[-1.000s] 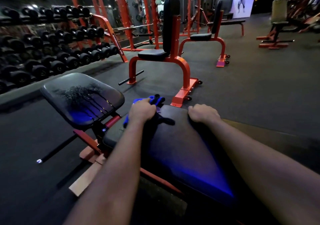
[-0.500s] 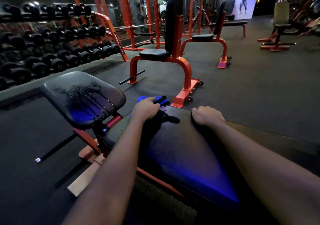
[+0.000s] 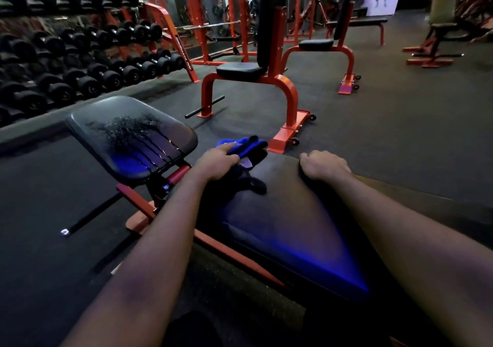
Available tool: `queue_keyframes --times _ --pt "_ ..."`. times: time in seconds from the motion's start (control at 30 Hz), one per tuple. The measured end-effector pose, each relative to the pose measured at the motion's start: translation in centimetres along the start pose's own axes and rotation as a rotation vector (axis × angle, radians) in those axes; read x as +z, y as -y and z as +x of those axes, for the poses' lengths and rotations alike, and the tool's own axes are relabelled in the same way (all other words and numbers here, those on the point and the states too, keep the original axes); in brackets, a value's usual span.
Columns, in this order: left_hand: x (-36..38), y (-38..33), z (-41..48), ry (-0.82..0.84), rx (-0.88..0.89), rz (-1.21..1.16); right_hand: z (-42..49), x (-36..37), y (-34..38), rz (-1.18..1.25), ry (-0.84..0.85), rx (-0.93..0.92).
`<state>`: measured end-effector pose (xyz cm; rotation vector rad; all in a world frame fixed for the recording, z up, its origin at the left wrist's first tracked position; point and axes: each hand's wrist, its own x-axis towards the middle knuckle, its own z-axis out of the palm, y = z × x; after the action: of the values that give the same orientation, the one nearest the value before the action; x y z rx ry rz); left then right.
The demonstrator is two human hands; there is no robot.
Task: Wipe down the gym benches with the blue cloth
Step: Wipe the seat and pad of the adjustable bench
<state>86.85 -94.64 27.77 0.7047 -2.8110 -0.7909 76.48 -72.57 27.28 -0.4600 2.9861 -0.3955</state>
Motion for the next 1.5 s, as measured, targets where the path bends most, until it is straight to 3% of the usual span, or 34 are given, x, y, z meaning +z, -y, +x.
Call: queue_keyframes --times 0.13,0.3,0.47,0.6,0.77,0.97,1.2,1.43,1.5 --pt "0.5 -1.3 -0.2 -0.095 -0.091 0.014 -0.2 -0.1 0.1 -0.002 0.009 0.005" --pt "1.0 0.3 -3.9 -0.047 0.088 0.011 -0.2 -0.1 0.1 -0.004 -0.003 0.003" --pt "0.6 -0.9 -2.7 -0.144 -0.111 0.025 -0.8 -0.4 0.0 0.009 -0.01 -0.007" --pt "0.7 -1.0 -6.2 -0.179 -0.067 0.037 -0.8 -0.2 0.1 0.016 -0.014 -0.011" --pt "1.5 0.2 -11.2 -0.371 -0.057 0.06 -0.6 -0.3 -0.1 0.012 -0.004 -0.004" --pt "-0.5 -0.3 -7.1 -0.217 -0.207 0.079 -1.1 -0.5 -0.2 0.013 -0.01 -0.022" --pt "2.1 2.2 -12.2 -0.411 -0.136 0.003 -0.6 -0.2 -0.5 0.008 -0.016 -0.007" --pt "-2.5 3.0 -5.6 -0.108 -0.309 0.003 -0.4 -0.3 -0.5 -0.004 -0.022 -0.009" --pt "-2.4 2.8 -5.3 -0.104 -0.3 0.01 -0.4 -0.3 -0.5 0.0 -0.027 -0.014"
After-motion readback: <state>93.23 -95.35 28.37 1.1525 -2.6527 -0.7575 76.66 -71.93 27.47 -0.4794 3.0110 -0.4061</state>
